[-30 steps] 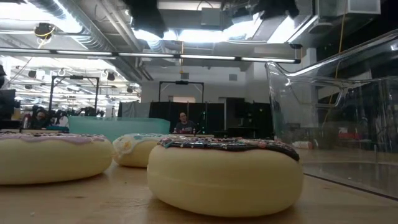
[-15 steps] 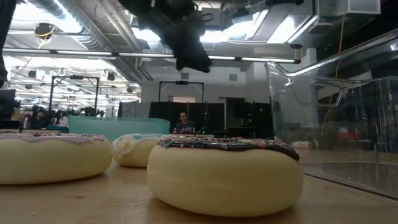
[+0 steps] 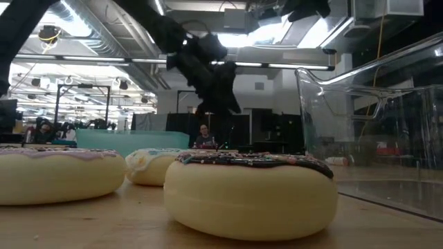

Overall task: Pick & Place Food Item
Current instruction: Put the popcorn bag into the light blue bin

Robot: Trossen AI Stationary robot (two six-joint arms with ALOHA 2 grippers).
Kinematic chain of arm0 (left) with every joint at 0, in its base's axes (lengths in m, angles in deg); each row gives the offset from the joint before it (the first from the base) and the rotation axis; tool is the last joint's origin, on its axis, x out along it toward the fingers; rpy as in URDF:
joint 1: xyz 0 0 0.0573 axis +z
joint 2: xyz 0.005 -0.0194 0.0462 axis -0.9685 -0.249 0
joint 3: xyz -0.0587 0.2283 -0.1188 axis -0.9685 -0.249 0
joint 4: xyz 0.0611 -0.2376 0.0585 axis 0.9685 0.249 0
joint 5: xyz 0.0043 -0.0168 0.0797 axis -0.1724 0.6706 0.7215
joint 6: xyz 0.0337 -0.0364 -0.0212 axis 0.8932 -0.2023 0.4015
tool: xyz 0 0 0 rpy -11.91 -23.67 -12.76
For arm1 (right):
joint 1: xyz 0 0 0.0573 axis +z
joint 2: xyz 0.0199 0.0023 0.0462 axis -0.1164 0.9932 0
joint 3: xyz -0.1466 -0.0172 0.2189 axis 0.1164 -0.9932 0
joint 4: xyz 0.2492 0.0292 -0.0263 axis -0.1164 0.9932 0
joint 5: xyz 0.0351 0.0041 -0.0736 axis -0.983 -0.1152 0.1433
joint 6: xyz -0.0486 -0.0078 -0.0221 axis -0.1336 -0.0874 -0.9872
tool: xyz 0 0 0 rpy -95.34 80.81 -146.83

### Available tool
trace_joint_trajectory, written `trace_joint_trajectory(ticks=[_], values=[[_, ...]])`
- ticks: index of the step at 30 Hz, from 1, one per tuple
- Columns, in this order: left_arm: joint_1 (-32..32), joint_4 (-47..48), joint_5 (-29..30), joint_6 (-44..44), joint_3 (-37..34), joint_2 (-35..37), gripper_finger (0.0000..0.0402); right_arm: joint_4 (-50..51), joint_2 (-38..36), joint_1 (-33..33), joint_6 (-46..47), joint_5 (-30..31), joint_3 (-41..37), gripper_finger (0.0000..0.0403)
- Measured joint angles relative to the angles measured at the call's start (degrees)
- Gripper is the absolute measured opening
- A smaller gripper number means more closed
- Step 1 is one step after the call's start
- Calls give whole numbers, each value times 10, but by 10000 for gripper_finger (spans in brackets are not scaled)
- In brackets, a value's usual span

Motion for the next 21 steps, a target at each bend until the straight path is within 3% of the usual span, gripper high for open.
trace_joint_trajectory(ticks=[21], values=[[-32, -25, 3, -38, 0, -103, 144, -31, -2, 0, 3, -14, 0, 199]])
